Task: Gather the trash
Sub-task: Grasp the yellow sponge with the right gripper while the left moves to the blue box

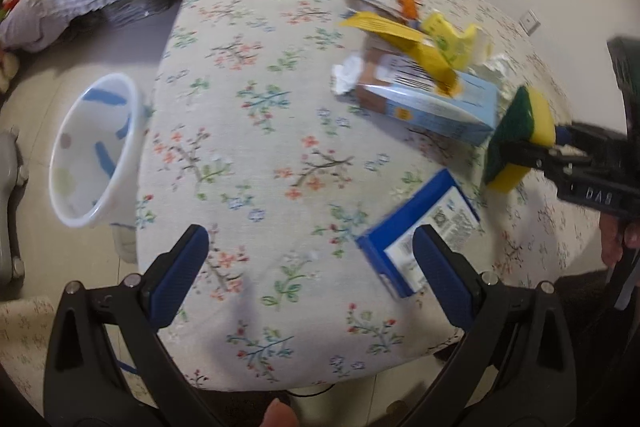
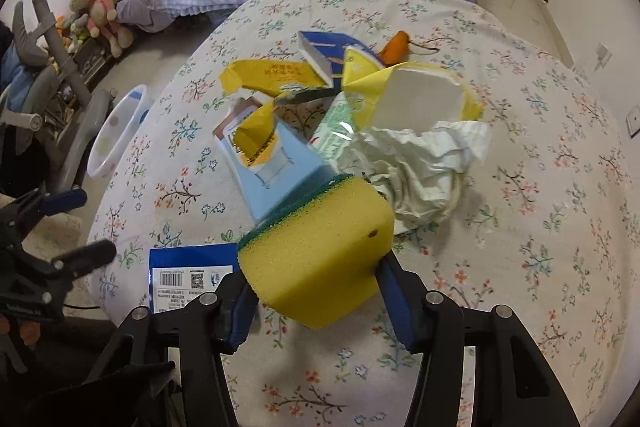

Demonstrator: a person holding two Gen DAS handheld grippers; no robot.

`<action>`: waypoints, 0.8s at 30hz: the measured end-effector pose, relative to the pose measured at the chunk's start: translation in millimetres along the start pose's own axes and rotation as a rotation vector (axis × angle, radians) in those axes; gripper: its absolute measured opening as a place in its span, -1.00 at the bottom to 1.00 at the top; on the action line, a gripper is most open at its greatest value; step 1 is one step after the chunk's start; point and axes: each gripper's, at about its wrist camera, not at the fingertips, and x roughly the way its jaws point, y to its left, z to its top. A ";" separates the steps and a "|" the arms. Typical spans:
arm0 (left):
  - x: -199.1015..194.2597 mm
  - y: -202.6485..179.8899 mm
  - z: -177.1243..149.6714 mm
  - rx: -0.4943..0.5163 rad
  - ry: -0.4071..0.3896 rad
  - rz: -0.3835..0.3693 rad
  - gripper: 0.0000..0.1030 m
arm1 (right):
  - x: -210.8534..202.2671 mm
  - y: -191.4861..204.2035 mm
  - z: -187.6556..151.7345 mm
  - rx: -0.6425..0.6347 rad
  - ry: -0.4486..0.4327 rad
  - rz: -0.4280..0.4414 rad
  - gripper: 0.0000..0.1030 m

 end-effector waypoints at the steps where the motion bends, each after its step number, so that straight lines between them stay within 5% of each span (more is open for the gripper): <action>1: 0.9 -6.7 0.5 0.024 0.001 -0.005 0.97 | -4.0 -4.7 -1.3 0.013 -0.008 -0.002 0.10; 12: 30.2 -75.5 -4.4 0.305 0.061 -0.017 0.97 | -31.2 -62.7 -20.1 0.142 -0.038 -0.006 0.10; 19: 42.7 -78.2 -3.4 0.311 0.096 -0.028 0.92 | -34.1 -81.1 -33.0 0.167 -0.030 -0.015 0.10; 24: 51.6 -73.1 0.0 0.294 0.127 -0.042 0.66 | -34.0 -85.7 -35.4 0.179 -0.025 -0.014 0.10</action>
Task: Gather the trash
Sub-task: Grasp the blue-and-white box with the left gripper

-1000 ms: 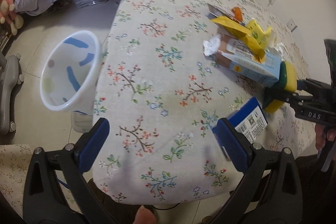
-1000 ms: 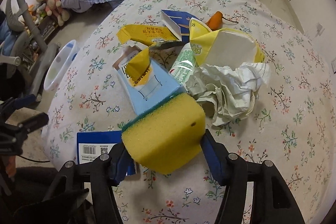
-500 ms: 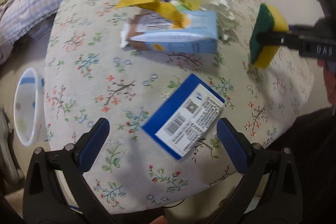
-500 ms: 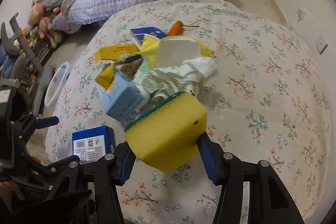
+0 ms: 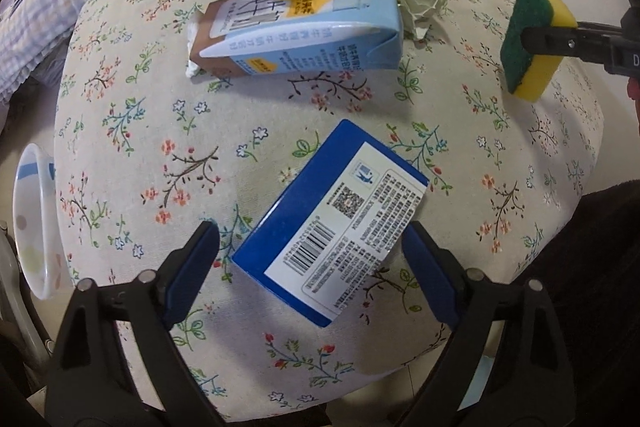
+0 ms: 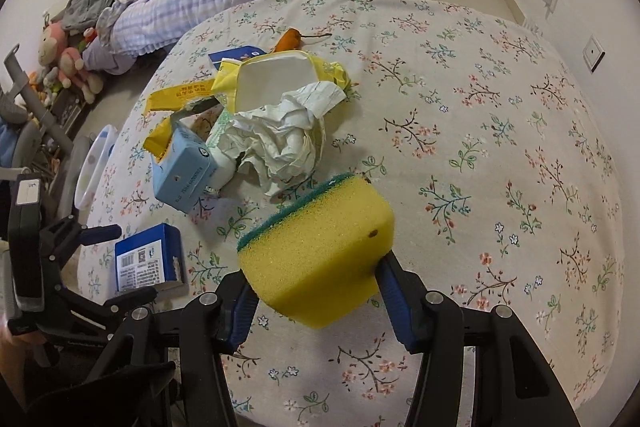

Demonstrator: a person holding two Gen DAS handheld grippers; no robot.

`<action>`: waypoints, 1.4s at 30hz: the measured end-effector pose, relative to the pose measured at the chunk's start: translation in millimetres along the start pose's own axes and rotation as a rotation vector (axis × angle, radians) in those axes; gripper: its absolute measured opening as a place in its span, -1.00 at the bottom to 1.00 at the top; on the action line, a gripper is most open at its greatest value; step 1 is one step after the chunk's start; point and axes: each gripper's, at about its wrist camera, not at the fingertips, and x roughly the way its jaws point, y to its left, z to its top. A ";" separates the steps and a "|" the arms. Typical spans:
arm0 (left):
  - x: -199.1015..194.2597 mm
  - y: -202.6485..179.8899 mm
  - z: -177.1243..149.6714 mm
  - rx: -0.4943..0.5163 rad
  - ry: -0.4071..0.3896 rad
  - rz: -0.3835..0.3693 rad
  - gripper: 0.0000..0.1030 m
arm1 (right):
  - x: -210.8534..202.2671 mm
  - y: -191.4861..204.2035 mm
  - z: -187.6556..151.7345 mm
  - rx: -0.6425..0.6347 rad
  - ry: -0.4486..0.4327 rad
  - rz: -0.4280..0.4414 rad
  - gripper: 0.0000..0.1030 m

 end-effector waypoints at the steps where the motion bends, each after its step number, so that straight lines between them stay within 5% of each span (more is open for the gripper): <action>1: 1.0 0.5 -0.4 -0.007 0.007 -0.011 0.56 | -0.6 -0.1 0.4 0.001 -0.002 0.001 0.10; 7: -6.9 -5.6 -5.8 0.012 -0.021 0.000 0.45 | -4.2 3.8 2.7 0.001 -0.015 0.009 0.10; 9: -12.8 -5.6 -7.5 0.009 -0.036 -0.007 0.24 | -5.5 5.4 3.8 -0.001 -0.020 0.015 0.10; 20: -37.2 19.7 -11.2 -0.079 -0.102 -0.011 0.24 | -13.0 19.5 13.1 -0.005 -0.048 0.043 0.10; 42: -83.8 137.9 -44.0 -0.447 -0.245 0.094 0.24 | -17.6 108.1 52.5 -0.084 -0.109 0.180 0.10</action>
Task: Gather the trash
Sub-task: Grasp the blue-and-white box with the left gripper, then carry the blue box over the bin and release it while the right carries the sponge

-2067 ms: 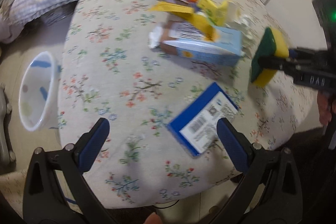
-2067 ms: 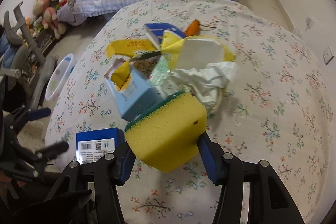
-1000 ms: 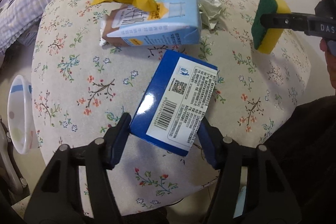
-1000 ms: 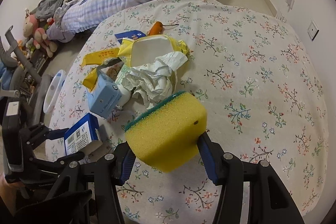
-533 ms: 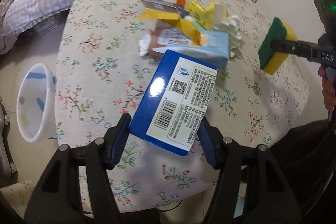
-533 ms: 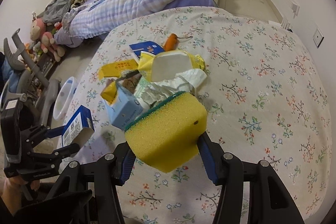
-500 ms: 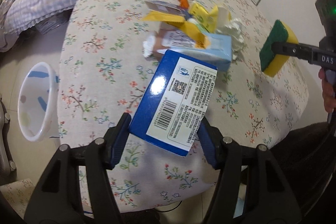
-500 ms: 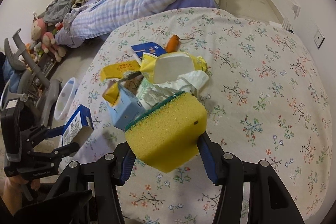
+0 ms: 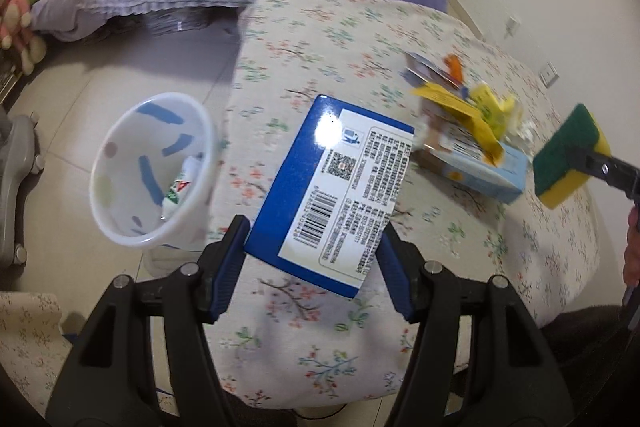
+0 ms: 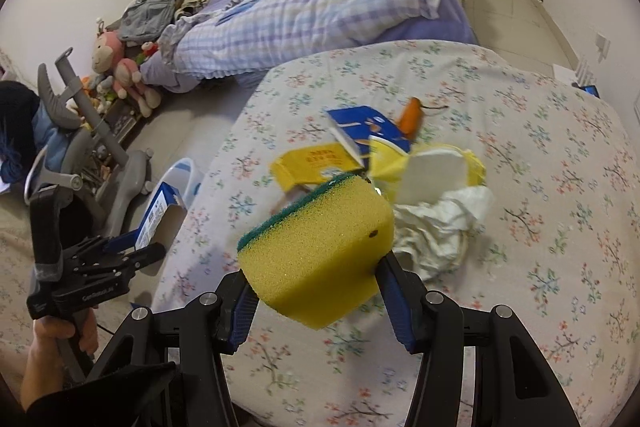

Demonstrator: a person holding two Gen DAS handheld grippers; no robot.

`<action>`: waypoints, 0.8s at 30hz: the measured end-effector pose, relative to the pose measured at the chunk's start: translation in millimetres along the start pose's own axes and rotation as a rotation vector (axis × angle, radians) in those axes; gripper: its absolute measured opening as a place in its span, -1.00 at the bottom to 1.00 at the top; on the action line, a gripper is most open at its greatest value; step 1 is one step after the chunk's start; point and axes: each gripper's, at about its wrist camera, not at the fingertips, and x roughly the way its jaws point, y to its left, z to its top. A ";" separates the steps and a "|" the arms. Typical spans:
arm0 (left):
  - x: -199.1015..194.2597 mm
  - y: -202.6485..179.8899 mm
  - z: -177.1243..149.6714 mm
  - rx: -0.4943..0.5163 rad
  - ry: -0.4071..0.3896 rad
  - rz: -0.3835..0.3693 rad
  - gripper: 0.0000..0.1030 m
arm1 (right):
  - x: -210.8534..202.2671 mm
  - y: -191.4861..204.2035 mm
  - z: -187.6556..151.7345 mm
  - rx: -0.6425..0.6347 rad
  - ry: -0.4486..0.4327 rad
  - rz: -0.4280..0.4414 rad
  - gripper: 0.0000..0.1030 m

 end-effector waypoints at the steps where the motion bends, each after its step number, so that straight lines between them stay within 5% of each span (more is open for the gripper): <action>1: -0.9 8.3 0.7 -0.024 -0.006 0.011 0.24 | 2.2 4.9 1.7 -0.005 -0.001 0.007 0.10; 24: 12.4 130.1 -1.2 -0.374 -0.046 0.153 0.25 | 90.9 127.9 27.8 -0.113 0.029 0.155 0.10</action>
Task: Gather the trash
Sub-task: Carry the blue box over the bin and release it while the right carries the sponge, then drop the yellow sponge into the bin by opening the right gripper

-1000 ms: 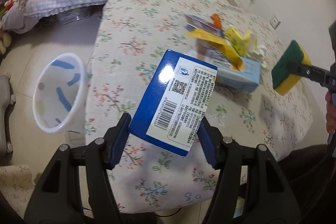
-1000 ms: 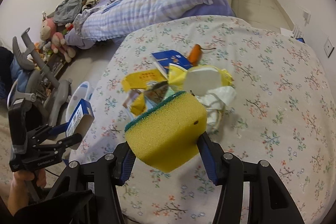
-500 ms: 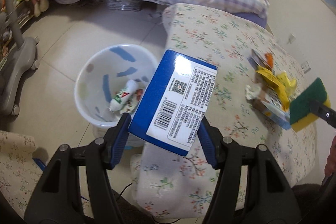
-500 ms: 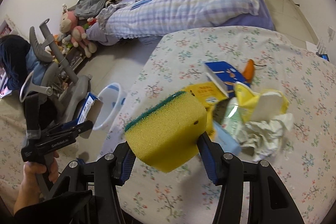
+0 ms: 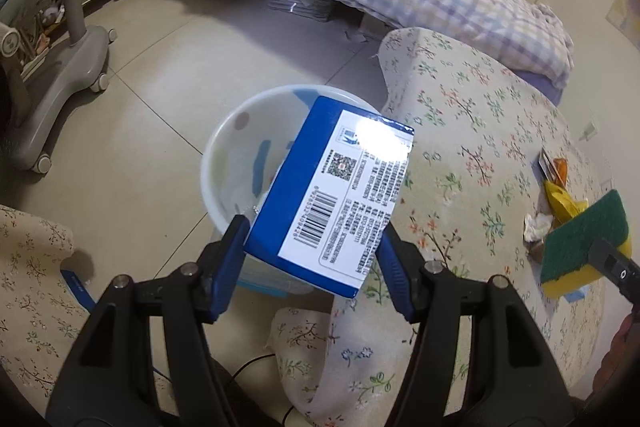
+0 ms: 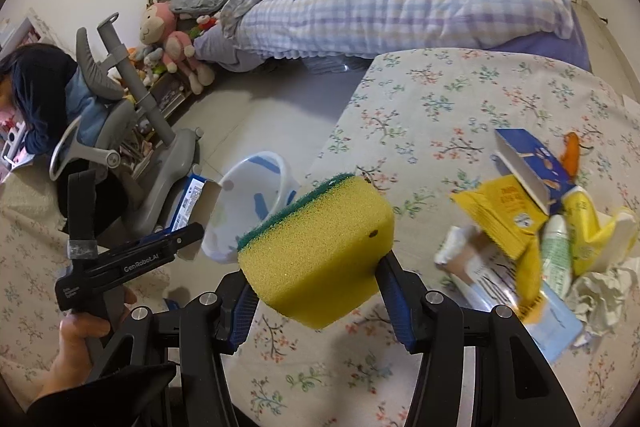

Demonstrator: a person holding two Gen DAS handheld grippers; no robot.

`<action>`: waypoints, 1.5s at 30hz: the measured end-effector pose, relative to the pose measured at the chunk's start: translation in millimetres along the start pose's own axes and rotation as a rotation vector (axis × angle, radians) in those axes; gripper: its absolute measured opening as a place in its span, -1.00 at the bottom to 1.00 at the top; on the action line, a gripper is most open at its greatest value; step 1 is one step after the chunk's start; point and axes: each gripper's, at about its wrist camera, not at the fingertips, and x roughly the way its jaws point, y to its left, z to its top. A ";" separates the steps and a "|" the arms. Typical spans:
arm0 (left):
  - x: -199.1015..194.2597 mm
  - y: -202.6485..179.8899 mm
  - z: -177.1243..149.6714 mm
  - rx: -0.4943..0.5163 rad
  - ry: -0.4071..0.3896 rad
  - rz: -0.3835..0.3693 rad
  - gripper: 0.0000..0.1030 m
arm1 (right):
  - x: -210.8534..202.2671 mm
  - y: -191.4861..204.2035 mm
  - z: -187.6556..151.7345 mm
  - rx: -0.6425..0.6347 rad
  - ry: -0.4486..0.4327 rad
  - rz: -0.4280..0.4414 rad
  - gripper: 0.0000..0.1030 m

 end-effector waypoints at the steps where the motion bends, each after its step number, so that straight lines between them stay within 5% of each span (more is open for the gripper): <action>1: 0.4 2.8 1.4 -0.013 -0.004 0.011 0.26 | 2.9 2.0 1.2 -0.002 -0.003 0.005 0.10; 3: 0.0 9.2 3.7 -0.051 0.003 0.021 0.59 | 10.7 7.8 4.8 -0.007 -0.009 0.016 0.10; 5: -3.9 13.6 3.1 -0.079 -0.016 0.035 0.66 | 16.4 12.3 6.9 -0.010 -0.013 0.024 0.10; 20: -5.2 51.8 -6.2 -0.073 -0.004 0.161 0.83 | 78.2 48.9 25.7 -0.022 -0.029 0.095 0.10; 29: -1.1 62.7 -8.4 -0.094 0.026 0.162 0.90 | 115.7 68.8 30.4 -0.001 -0.046 0.133 0.15; 34: -1.2 62.5 -8.1 -0.089 0.026 0.163 0.91 | 123.3 70.9 34.2 0.009 -0.054 0.142 0.69; 45: -3.8 56.1 -9.9 -0.065 0.019 0.159 0.91 | 99.4 59.8 34.4 -0.008 -0.080 0.067 0.69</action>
